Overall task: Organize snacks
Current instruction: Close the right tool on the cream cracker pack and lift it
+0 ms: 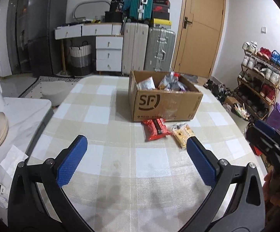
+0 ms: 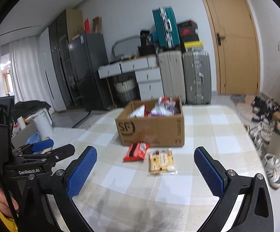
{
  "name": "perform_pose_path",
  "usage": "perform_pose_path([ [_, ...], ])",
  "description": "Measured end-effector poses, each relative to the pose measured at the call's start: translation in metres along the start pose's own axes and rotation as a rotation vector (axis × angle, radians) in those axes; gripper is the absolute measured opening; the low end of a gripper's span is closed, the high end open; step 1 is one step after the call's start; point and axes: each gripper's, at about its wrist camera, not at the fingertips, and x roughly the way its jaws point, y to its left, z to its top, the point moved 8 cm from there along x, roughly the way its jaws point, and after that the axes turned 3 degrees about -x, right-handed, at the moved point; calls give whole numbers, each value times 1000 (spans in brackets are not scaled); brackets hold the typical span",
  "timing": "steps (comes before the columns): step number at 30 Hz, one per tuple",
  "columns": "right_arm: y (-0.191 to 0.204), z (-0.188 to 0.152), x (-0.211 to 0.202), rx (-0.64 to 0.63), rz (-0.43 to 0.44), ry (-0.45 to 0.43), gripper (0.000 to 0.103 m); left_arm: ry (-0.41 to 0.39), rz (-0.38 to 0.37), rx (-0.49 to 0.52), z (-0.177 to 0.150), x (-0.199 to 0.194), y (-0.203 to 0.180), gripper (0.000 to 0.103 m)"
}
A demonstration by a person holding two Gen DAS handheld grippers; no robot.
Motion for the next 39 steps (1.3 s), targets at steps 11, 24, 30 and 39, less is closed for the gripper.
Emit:
perform_pose_path([
  [11,-32,-36,118,48,0,285,102,134,6,-2,-14,99,1,103],
  [24,-36,-67,209,-135,-99,448,82,192,14,-46,-21,154,23,102],
  [30,-35,-70,214,-152,-105,453,72,193,16,-52,-23,154,29,102],
  [39,-34,-66,205,-79,-51,431,58,178,33,-45,-22,138,30,102],
])
